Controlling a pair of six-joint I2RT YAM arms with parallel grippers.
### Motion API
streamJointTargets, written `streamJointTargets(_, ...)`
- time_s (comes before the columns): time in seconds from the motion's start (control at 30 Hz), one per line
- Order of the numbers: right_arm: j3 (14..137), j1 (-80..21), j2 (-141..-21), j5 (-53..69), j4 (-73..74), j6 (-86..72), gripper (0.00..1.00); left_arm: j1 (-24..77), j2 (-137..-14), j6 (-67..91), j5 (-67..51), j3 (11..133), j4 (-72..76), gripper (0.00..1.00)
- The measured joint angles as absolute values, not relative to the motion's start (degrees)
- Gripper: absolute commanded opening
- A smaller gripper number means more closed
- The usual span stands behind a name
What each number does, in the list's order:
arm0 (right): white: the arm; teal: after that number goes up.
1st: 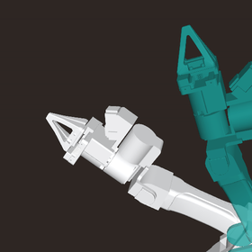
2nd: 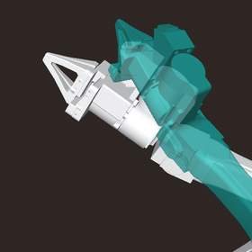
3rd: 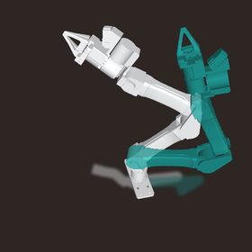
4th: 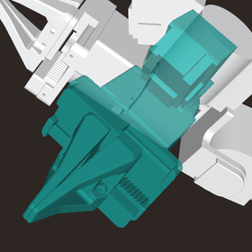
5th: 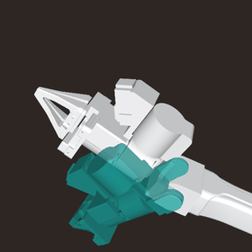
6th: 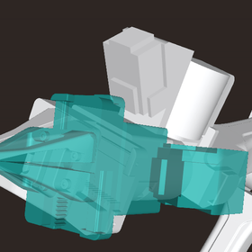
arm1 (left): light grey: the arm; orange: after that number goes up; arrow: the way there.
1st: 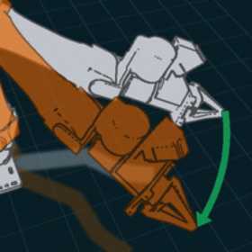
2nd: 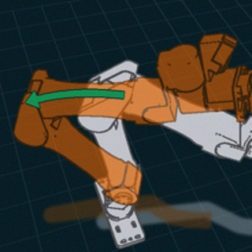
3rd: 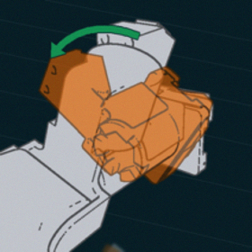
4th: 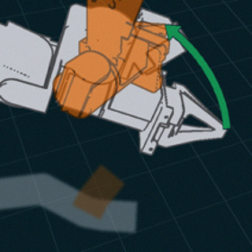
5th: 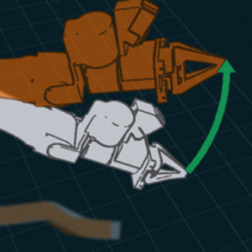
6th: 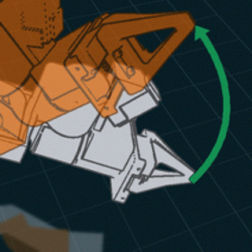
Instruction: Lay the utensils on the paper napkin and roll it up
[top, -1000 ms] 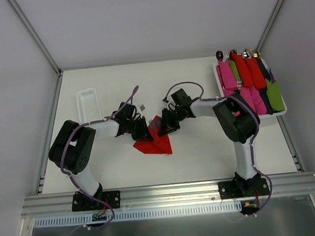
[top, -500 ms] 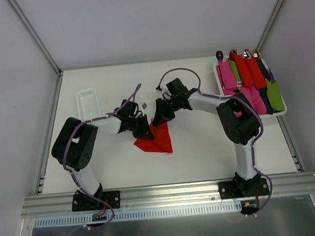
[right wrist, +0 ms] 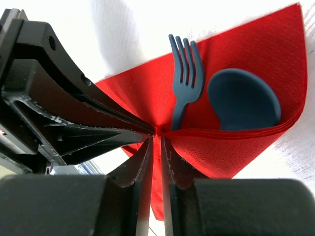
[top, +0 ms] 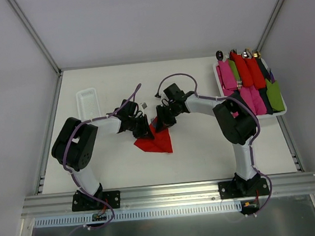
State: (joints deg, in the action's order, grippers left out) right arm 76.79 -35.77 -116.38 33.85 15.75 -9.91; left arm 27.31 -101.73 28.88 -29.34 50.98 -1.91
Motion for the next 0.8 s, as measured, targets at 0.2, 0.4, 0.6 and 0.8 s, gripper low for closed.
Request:
streamJointTargets(0.2, 76.4, -35.8, -116.4, 33.8, 15.8, -9.8, 0.13, 27.3, -101.7, 28.9, -29.3, 51.0, -1.9, 0.00)
streamJointTargets(0.4, 76.4, -36.6, -116.8, 33.0, 16.4, -8.4, 0.13, 27.3, -101.7, 28.9, -29.3, 51.0, -1.9, 0.00)
streamJointTargets(0.6, 76.6, -37.3, -118.0, 32.5, 16.4, -8.1, 0.11, 27.3, -101.7, 28.9, -29.3, 51.0, -1.9, 0.00)
streamJointTargets(0.8, 77.5, -37.5, -118.1, 30.7, 18.1, -7.9, 0.08, 27.4, -101.0, 28.9, -28.4, 50.7, -2.0, 0.06)
